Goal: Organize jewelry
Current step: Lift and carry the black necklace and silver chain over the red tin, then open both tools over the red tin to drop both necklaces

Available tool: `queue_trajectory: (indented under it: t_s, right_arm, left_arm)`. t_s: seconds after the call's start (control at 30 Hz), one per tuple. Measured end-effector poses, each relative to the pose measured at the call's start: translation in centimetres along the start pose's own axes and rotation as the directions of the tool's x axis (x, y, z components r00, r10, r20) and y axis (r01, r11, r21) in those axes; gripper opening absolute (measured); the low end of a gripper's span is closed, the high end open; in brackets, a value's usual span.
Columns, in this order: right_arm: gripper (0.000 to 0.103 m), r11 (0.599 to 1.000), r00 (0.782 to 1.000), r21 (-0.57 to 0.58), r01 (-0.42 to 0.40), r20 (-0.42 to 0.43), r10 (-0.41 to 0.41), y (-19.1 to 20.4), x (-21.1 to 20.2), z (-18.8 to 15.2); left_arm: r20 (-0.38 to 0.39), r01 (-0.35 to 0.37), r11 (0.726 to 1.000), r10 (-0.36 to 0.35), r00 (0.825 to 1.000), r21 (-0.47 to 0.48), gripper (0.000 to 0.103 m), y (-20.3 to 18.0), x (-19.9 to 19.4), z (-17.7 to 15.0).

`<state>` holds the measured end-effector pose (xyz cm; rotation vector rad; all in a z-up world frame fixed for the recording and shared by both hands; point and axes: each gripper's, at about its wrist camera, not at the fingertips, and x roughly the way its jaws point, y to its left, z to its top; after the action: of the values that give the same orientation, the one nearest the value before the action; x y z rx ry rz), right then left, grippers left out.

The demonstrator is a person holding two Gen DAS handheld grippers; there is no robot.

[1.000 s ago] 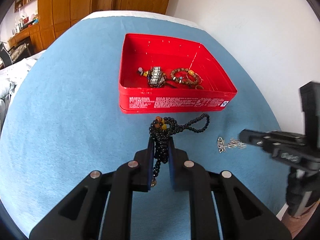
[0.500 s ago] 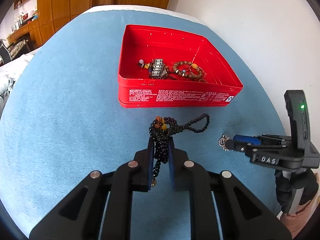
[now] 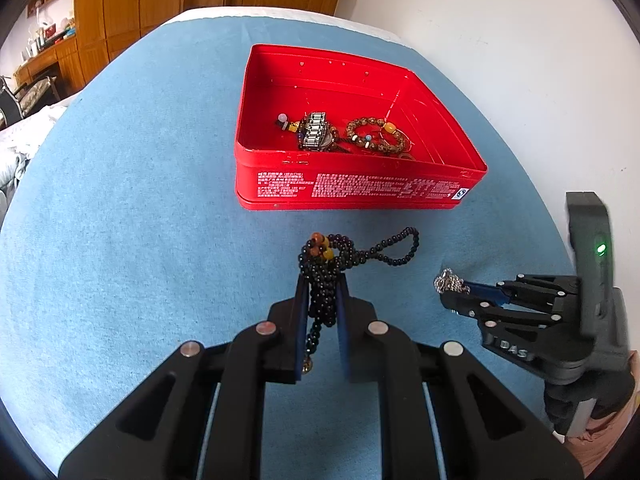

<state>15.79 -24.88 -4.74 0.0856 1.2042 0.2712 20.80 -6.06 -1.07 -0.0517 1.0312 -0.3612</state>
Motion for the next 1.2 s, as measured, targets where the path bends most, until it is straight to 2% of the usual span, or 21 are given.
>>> queue_trajectory:
  t_s: [0.17, 0.37, 0.6, 0.87, 1.07, 1.2]
  right_arm:
    - [0.013, 0.995, 0.994, 0.037, -0.094, 0.064, 0.092, -0.6, -2.5, -0.4]
    - [0.013, 0.982, 0.968, 0.037, -0.186, 0.178, 0.177, -1.1, -7.1, -0.5]
    - [0.013, 0.978, 0.946, 0.027, -0.205, 0.261, 0.192, -1.0, -10.6, 1.7]
    - [0.013, 0.978, 0.916, 0.013, -0.208, 0.352, 0.191, -1.2, -14.6, 5.7]
    - [0.013, 0.984, 0.902, 0.014, -0.178, 0.403, 0.157, -1.6, -15.1, 9.3]
    - [0.013, 0.987, 0.909, 0.044, -0.156, 0.398, 0.126, -2.6, -13.0, 12.0]
  left_arm:
    - [0.01, -0.001, 1.0, 0.001, 1.0, -0.004, 0.011, 0.0, -0.3, 0.0]
    - [0.021, -0.003, 1.0, 0.004, 1.0, -0.015, 0.011, 0.1, -0.8, 0.3]
    - [0.058, -0.006, 1.0, 0.007, 0.998, -0.018, 0.011, -0.1, -2.3, 1.8]
    - [0.138, -0.022, 1.0, 0.023, 0.99, -0.007, 0.011, -1.5, -4.4, 6.5]
    - [0.148, -0.037, 0.999, 0.037, 0.988, -0.004, 0.011, -2.6, -2.8, 10.3]
    - [0.133, -0.055, 0.998, 0.057, 0.989, -0.018, 0.011, -2.6, -0.1, 12.5]
